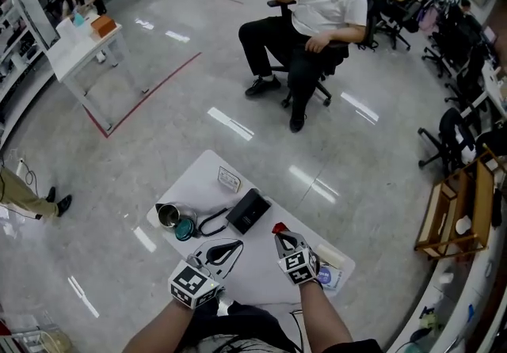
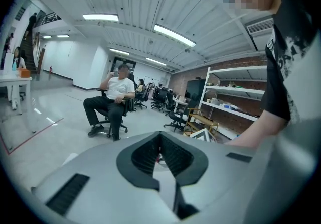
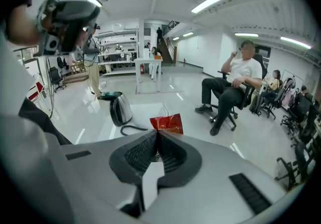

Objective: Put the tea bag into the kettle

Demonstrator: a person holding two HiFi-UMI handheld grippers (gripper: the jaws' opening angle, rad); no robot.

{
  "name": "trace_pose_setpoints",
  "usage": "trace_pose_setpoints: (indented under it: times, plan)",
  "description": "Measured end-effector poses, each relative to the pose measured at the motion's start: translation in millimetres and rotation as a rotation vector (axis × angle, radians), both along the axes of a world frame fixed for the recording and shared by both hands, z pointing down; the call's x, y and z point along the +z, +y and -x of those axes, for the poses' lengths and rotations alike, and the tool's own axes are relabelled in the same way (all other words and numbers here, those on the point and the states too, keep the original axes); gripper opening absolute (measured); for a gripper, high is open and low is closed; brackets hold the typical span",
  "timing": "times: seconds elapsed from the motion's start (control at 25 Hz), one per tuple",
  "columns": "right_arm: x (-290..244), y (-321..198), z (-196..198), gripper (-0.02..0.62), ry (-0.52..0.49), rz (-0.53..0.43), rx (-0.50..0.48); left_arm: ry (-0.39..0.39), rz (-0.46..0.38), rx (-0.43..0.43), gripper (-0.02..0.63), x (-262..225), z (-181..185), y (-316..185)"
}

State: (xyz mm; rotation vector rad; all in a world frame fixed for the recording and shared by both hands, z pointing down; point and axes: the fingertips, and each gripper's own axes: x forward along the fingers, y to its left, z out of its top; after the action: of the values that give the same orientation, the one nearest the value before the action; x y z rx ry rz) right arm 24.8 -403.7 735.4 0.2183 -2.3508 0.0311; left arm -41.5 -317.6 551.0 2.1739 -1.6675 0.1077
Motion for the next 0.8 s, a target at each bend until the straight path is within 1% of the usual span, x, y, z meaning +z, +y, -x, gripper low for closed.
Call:
trace_pose_setpoints:
  times: [0.16, 0.28, 0.44, 0.52, 0.6, 0.72, 0.8]
  plan:
    - [-67, 11, 17, 0.014, -0.133, -0.065, -0.047, -0.036, -0.048, -0.053, 0.006, -18, 14, 16]
    - [-112, 19, 29, 0.014, -0.241, -0.109, -0.088, -0.027, -0.091, -0.095, 0.008, -34, 24, 27]
    - [-171, 35, 32, 0.014, -0.350, -0.145, -0.109, -0.036, -0.129, -0.143, 0.007, -54, 33, 51]
    - [-201, 52, 33, 0.014, -0.429, -0.137, -0.133, -0.048, -0.144, -0.162, 0.008, -65, 35, 64]
    - [-221, 67, 31, 0.014, -0.481, -0.105, -0.142, -0.068, -0.167, -0.169, 0.008, -77, 33, 76]
    - [-236, 83, 24, 0.014, -0.546, -0.052, -0.147, -0.118, -0.207, -0.165, 0.008, -90, 29, 88]
    - [-242, 89, 21, 0.014, -0.587, -0.028, -0.158, -0.137, -0.223, -0.171, 0.008, -93, 30, 93]
